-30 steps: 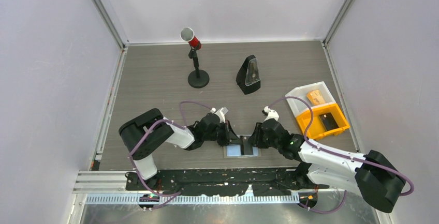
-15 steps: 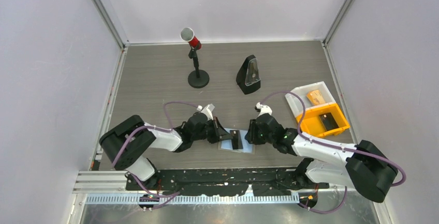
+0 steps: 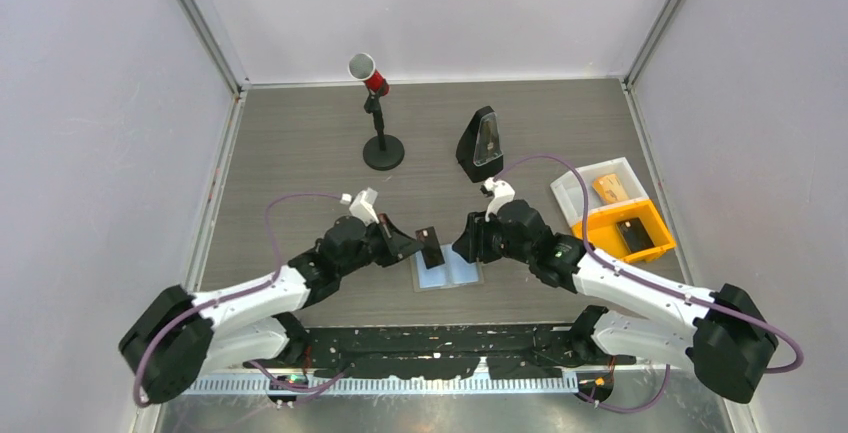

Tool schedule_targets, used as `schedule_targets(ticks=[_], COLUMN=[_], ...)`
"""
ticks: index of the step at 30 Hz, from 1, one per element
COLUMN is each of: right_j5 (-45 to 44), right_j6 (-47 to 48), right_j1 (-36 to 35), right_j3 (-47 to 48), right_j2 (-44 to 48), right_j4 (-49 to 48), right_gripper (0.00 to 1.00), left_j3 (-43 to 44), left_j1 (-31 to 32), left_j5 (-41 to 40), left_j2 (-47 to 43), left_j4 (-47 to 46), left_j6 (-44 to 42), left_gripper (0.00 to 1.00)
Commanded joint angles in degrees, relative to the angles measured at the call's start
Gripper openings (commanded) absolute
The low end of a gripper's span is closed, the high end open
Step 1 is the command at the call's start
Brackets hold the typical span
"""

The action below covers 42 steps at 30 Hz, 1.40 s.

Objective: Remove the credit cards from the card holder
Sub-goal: Place the credit card in the storage box.

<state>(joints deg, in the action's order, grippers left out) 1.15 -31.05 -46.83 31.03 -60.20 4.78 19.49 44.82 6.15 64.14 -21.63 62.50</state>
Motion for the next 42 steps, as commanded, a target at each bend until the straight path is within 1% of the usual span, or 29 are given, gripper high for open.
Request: schedule_targets(ticks=[1, 4, 7, 11, 14, 17, 20, 23, 25, 28, 30, 33, 35, 37, 38, 40, 41, 42], right_j5=[3.9, 8.2, 12.7, 18.2, 20.9, 21.4, 22.6, 22.8, 22.7, 23.1, 23.6, 22.8, 21.6, 21.0, 21.1, 21.6, 21.9, 22.6], right_j6=[1.2, -0.3, -3.2, -8.0, -10.5, -11.4, -11.7, -12.5, -12.5, -12.6, -12.7, -12.1, -11.7, -11.8, -12.1, -12.8, -13.0, -13.7], right_j1=[-0.3, -0.3, -0.3, -0.3, -0.3, -0.3, -0.3, -0.3, -0.3, -0.3, -0.3, -0.3, -0.3, -0.3, -0.3, -0.3, -0.3, -0.3], right_j3=[1.5, 1.7, 0.4, -1.8, -2.4, -2.4, -1.8, -2.0, -2.0, -1.9, -1.7, -1.7, -1.7, -1.5, -1.5, -1.5, -1.7, -1.9], right_j2=[2.5, 3.2, 4.1, 5.1, 5.2, 5.0, 4.2, 4.1, 4.2, 4.1, 3.9, 4.1, 4.8, 5.7, 6.3, 6.8, 6.9, 6.8], right_j4=[-3.2, -6.2, -13.1, -22.9, -26.8, -28.3, -28.6, -28.8, -28.8, -29.3, -29.3, -27.7, -26.1, -24.4, -24.3, -24.6, -25.5, -26.2], right_gripper=[0.5, 0.56, 0.65, 0.72, 0.73, 0.71, 0.64, 0.61, 0.58, 0.49, 0.49, 0.6, 0.64, 0.65, 0.66, 0.62, 0.56, 0.52], left_j3=[1.0, -0.1, 0.0, -1.1, -2.5, -3.9, -5.0, -6.7, -6.9, -7.2, -7.9, -7.8, -7.2, -7.1, -7.3, -7.7, -7.9, -8.0], left_j1=[-0.2, -0.2, -0.2, -0.2, -0.2, -0.2, -0.2, -0.2, -0.2, -0.2, -0.2, -0.2, -0.2, -0.2, -0.2, -0.2, -0.2, -0.2], left_j5=[-9.3, -9.1, -6.5, 0.1, 3.7, 6.3, 7.3, 8.0, 8.2, 8.4, 8.3, 8.1, 7.7, 7.1, 6.9, 6.4, 6.5, 6.4], left_j2=[-10.1, -17.5, -23.5, -26.3, -26.5, -25.9, -25.4, -25.2, -25.4, -25.5, -26.0, -27.2, -28.4, -29.5, -29.9, -30.7, -30.9, -31.2], left_j4=[11.5, 12.0, 11.7, 7.6, 2.4, -3.1, -6.9, -11.4, -12.0, -12.3, -13.4, -12.5, -9.9, -8.4, -7.9, -8.0, -8.1, -8.1], left_j6=[-4.9, -5.4, -6.0, -5.1, -2.7, -1.2, -0.9, 0.1, 0.3, 0.2, 0.8, 0.9, 0.3, -0.3, -0.3, 0.0, 0.1, 0.2], left_gripper=[0.0, 0.0, 0.0, 0.0, 0.0, 0.0, 0.0, 0.0, 0.0, 0.0, 0.0, 0.0, 0.0, 0.0, 0.0, 0.0, 0.0, 0.0])
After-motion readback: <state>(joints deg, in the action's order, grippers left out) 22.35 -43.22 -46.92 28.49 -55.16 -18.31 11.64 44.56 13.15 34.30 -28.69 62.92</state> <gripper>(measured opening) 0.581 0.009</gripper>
